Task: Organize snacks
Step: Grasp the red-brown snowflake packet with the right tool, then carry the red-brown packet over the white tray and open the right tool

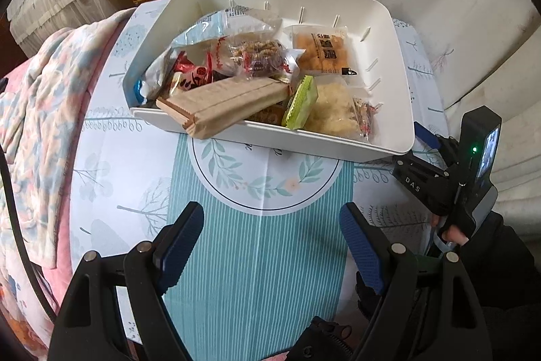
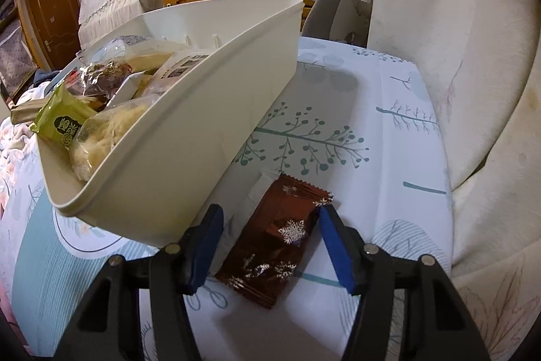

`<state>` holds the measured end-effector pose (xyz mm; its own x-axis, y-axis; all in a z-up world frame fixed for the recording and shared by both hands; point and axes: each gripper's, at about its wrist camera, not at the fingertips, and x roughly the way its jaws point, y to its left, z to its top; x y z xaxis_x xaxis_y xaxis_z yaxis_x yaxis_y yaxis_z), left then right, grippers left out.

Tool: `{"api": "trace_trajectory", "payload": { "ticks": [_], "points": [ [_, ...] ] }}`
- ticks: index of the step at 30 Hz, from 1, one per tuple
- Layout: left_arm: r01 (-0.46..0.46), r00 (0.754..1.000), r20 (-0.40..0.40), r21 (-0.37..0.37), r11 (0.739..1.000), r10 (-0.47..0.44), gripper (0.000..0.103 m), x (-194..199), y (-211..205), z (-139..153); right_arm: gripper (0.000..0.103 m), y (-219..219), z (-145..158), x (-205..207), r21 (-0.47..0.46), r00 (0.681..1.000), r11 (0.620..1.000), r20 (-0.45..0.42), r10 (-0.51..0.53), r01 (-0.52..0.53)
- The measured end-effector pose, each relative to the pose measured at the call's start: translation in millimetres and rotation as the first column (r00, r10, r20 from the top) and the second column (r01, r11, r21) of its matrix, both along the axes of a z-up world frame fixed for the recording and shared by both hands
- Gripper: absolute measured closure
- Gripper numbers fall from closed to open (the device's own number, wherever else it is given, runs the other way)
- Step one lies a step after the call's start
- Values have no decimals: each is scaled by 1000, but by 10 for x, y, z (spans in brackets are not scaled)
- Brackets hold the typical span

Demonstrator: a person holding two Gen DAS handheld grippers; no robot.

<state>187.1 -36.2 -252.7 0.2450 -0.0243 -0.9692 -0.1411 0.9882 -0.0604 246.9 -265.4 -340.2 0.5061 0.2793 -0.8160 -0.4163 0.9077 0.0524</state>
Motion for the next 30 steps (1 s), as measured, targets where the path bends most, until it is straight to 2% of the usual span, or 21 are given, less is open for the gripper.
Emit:
{"api": "trace_trajectory", "payload": {
  "ticks": [3, 9, 10, 19, 24, 30],
  "points": [
    [10, 1000, 0, 10, 1000, -10, 22, -3, 0, 36, 50, -16, -19, 17, 19, 1000, 1000, -24, -15, 16],
    [30, 1000, -1, 32, 999, -30, 22, -69, 12, 122, 56, -22, -10, -15, 13, 998, 999, -44, -46, 47],
    [32, 999, 0, 37, 999, -32, 22, -86, 24, 141, 62, -34, -5, -25, 10, 997, 998, -49, -56, 56],
    [28, 999, 13, 76, 997, -29, 22, -248, 158, 301, 63, -254, 104, -207, 33, 983, 987, -96, -156, 160],
    [44, 999, 22, 81, 996, -46, 22, -316, 235, 372, 63, -369, 321, -301, 54, 974, 974, -75, -215, 219],
    [88, 995, 46, 71, 994, -92, 22, -328, 348, 421, 63, -342, 731, -435, 98, 962, 957, -10, -274, 274]
  ]
}}
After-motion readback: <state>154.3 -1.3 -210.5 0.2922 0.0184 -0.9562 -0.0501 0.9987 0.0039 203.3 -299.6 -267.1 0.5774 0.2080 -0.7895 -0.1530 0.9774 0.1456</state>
